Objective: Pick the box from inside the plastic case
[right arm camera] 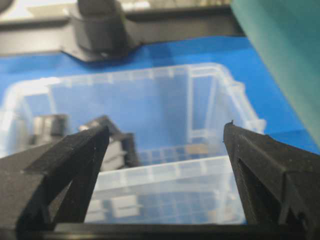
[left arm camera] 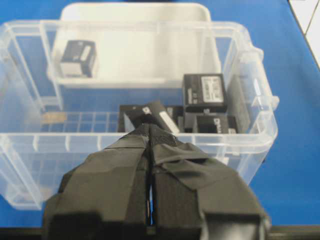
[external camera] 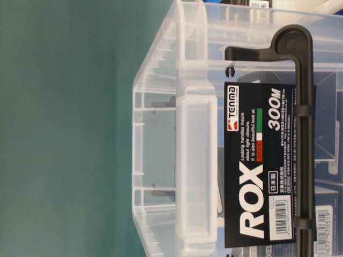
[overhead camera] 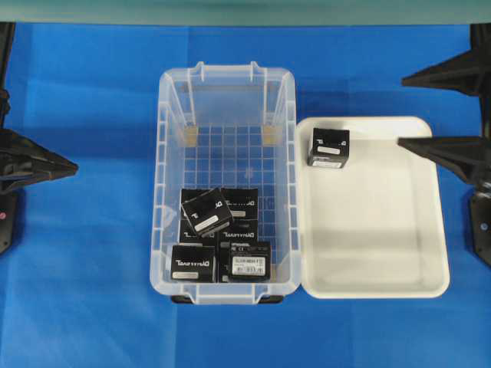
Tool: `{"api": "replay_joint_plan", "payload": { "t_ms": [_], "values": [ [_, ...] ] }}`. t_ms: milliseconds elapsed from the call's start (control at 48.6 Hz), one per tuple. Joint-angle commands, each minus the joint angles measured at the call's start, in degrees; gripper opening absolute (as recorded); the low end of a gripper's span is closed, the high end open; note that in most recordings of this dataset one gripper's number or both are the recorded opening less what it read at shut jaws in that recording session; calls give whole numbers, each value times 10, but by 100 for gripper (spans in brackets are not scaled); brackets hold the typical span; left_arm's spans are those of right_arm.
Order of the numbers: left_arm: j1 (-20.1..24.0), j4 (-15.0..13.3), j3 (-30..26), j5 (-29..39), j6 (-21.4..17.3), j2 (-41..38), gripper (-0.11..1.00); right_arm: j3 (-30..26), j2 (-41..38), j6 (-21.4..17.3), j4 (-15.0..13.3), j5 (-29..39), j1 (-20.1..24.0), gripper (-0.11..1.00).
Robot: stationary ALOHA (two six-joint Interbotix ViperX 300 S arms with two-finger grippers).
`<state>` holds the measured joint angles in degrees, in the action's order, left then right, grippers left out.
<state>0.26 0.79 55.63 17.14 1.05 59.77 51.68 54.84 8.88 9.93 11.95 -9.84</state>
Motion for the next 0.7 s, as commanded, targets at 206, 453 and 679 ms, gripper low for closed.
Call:
{"api": "replay_joint_plan", "payload": {
  "t_ms": [206, 453, 679],
  "values": [
    [0, 2, -9, -14, -1, 1, -1, 23, 54, -30, 2, -3, 39, 94],
    [-1, 2, -10, -15, -2, 2, 9, 40, 72, -30, 2, 12, 39, 94],
    [-4, 2, -11, -15, -6, 12, 19, 50, 91, -32, 2, 28, 39, 94]
  ]
}}
